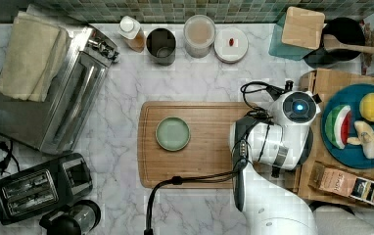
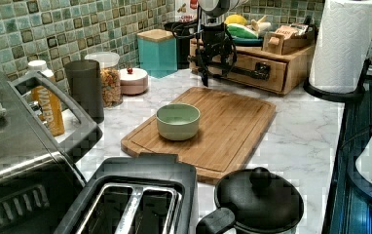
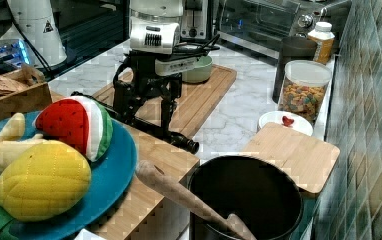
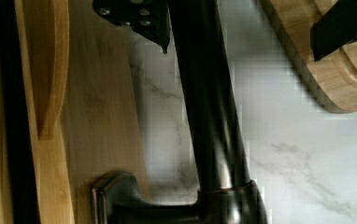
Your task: Open the drawer.
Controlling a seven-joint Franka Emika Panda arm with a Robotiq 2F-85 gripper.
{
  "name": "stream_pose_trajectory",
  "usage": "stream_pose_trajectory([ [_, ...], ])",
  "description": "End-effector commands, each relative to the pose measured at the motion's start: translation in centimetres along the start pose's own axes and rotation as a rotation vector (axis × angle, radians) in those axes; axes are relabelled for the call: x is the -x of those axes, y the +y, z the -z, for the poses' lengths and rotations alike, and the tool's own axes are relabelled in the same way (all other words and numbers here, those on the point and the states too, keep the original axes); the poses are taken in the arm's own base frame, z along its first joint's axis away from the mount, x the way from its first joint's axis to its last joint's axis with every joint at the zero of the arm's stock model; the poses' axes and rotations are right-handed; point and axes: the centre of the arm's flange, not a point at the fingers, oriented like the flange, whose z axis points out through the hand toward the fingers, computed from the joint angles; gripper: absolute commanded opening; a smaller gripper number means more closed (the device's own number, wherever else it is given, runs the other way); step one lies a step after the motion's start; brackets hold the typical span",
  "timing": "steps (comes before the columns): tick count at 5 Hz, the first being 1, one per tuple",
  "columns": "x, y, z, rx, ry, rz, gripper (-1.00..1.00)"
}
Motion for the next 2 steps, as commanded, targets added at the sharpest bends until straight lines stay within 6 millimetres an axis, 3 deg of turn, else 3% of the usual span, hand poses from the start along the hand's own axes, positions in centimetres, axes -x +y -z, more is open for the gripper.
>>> stream_pose_trajectory([
  [1, 2.8, -18.8, 5.1, -0.040, 0.026, 0.127, 1.00],
  [2, 4.2, -20.5, 5.6, -0.049, 0.015, 0.145, 1.00],
])
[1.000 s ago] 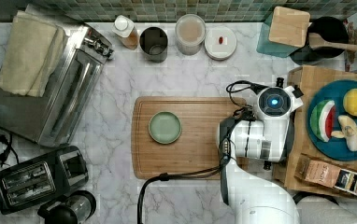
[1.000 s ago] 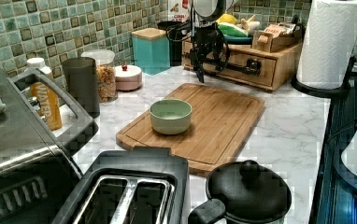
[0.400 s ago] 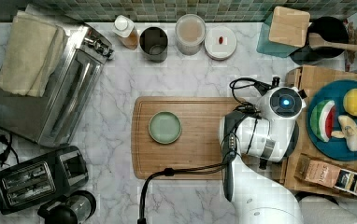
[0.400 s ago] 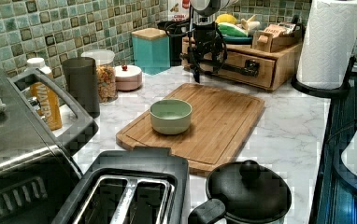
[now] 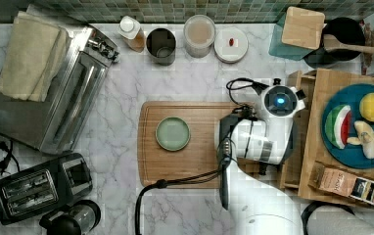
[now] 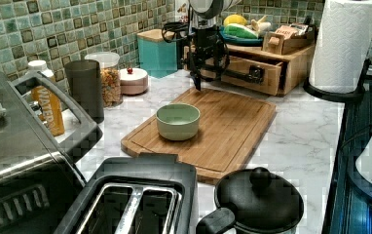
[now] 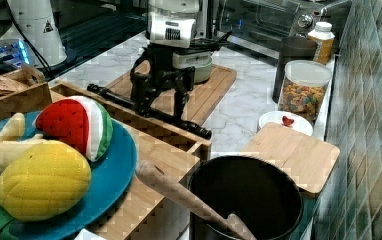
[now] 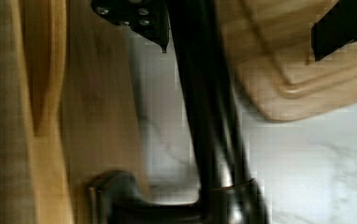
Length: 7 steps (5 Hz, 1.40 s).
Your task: Open the drawer.
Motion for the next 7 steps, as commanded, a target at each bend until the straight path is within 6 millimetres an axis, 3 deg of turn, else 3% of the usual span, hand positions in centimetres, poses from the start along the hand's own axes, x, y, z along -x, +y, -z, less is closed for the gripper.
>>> stream_pose_trajectory([
  [1, 5.1, -17.3, 5.2, -0.040, 0.042, 0.156, 1.00],
  [4, 6.4, -21.9, 6.4, -0.080, 0.051, 0.125, 1.00],
  [6, 6.9, -23.4, 7.4, -0.099, 0.031, 0.100, 1.00],
  [7, 8.3, -24.2, 7.5, -0.062, 0.148, 0.131, 1.00],
])
